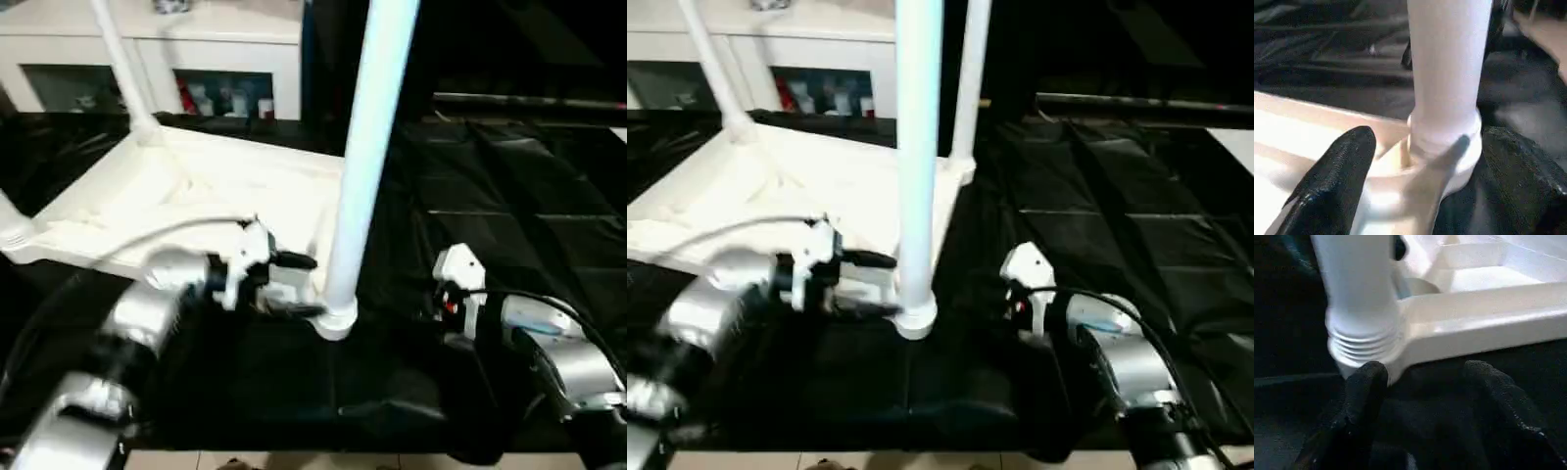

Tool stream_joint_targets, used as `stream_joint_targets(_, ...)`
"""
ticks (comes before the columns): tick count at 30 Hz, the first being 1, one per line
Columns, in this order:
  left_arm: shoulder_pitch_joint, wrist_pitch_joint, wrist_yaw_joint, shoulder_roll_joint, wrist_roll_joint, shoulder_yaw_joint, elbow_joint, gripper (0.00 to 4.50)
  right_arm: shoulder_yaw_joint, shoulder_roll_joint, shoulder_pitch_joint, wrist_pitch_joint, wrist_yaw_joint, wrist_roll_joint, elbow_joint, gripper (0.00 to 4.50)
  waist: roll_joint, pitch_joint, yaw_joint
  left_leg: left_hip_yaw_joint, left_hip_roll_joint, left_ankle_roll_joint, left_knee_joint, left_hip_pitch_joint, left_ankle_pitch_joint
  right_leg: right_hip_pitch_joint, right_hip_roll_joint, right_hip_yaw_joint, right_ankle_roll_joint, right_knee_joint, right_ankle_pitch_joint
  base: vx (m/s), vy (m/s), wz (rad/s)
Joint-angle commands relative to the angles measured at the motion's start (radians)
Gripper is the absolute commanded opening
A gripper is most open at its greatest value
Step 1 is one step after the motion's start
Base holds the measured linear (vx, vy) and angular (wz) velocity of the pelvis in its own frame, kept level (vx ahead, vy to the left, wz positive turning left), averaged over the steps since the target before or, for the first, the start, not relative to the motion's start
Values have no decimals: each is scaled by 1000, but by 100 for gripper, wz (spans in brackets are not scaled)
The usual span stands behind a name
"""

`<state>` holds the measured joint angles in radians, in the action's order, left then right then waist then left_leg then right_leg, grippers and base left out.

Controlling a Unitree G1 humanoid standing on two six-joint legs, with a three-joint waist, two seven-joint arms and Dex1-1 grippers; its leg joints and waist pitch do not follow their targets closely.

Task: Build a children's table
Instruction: Rotate table base, then rotate leg to tighten

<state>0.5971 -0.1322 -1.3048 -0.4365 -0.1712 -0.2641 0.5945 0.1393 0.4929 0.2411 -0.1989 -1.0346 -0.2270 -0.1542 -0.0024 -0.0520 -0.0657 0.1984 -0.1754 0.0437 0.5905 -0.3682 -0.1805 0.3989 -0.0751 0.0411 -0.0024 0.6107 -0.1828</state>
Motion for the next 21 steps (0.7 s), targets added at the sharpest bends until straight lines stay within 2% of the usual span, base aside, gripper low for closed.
stream_joint_targets(1, 33, -56, -10, -15, 45, -22, 45, 366, 14, 30, -2, -48, -38, -31, 58, 279, 5, 63, -9, -27, -56, -25, -71, 16, -268, -43, -64, -39, -217, -75, -229, 0, 0, 0)
stream_joint_targets(6, 99, -129, -37, -30, 115, -59, 163, 328, 46, 94, -16, -133, -113, -53, 149, 279, 0, 63, -22, -25, -57, -28, -69, 16, -251, -43, -69, -40, -227, -73, -208, 0, 0, 0)
stream_joint_targets(9, 111, -139, -50, -30, 132, -74, 188, 313, 48, 101, -16, -148, -124, -58, 161, 279, 2, 62, -32, -25, -59, -21, -70, 18, -256, -42, -73, -41, -222, -75, -231, 0, 0, 0)
stream_joint_targets(12, 124, -156, -64, -10, 137, -78, 219, 281, 52, 110, -20, -170, -129, -59, 180, 279, -1, 62, -34, -25, -58, -15, -69, 18, -263, -42, -73, -41, -223, -76, -245, 0, 0, 0)
stream_joint_targets(16, 143, -172, -87, 6, 159, -94, 267, 264, 67, 127, -25, -193, -129, -55, 197, 279, 0, 60, -38, -26, -59, -10, -71, 18, -273, -41, -74, -41, -220, -80, -266, 0, 0, 0)
stream_joint_targets(17, 154, -189, -83, 12, 176, -101, 295, 250, 71, 131, -26, -199, -130, -51, 202, 279, 4, 61, -39, -27, -60, -9, -71, 20, -273, -40, -75, -41, -219, -79, -266, 0, 0, 0)
stream_joint_targets(18, 163, -197, -74, 18, 184, -101, 317, 232, 70, 132, -27, -202, -130, -52, 205, 279, 1, 62, -41, -28, -59, -10, -71, 18, -271, -42, -76, -42, -214, -79, -260, 0, 0, 0)
stream_joint_targets(21, 177, -212, -65, 23, 195, -100, 348, 205, 70, 132, -27, -207, -131, -52, 211, 279, 2, 62, -42, -28, -59, -9, -70, 17, -268, -43, -76, -41, -216, -79, -255, 0, 0, 0)
